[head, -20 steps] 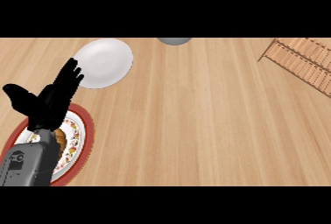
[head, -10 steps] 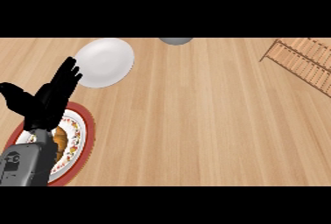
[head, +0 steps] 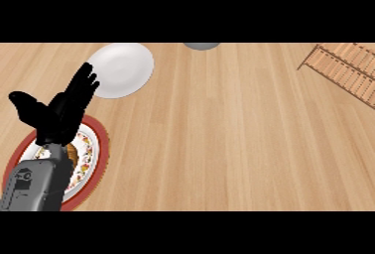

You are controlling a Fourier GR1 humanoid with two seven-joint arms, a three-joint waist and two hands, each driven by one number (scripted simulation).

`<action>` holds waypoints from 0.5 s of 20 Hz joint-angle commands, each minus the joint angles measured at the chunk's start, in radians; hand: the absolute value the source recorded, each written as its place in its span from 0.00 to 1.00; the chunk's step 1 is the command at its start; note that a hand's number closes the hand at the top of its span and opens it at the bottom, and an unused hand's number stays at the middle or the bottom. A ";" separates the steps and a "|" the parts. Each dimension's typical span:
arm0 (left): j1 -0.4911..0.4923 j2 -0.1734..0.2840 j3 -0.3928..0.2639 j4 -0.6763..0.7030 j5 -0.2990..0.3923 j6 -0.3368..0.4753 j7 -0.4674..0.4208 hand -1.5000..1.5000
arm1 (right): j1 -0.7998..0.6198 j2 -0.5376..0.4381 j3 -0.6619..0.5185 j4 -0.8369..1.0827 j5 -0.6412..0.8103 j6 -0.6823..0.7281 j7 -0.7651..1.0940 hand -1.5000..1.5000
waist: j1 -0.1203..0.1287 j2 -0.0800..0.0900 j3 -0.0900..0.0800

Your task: Pick the squash from the placemat and place it in the tiered shelf

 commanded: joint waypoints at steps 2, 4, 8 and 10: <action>-0.001 -0.011 -0.017 -0.007 -0.006 -0.003 0.002 0.50 | -0.074 -0.030 -0.042 0.073 -0.022 0.014 -0.035 0.00 | 0.008 0.003 0.001; 0.023 0.004 -0.009 -0.006 -0.008 -0.016 -0.030 0.50 | -0.076 -0.064 -0.062 0.104 -0.035 0.046 -0.035 0.00 | 0.010 0.004 0.001; 0.044 -0.009 -0.008 0.012 -0.006 -0.017 -0.051 0.50 | -0.067 -0.118 -0.025 0.132 -0.011 0.246 -0.005 0.00 | 0.005 0.003 0.001; 0.002 -0.005 -0.001 0.009 0.003 -0.010 -0.014 0.50 | -0.081 -0.178 -0.030 0.167 -0.019 0.356 0.062 0.00 | 0.002 0.005 0.002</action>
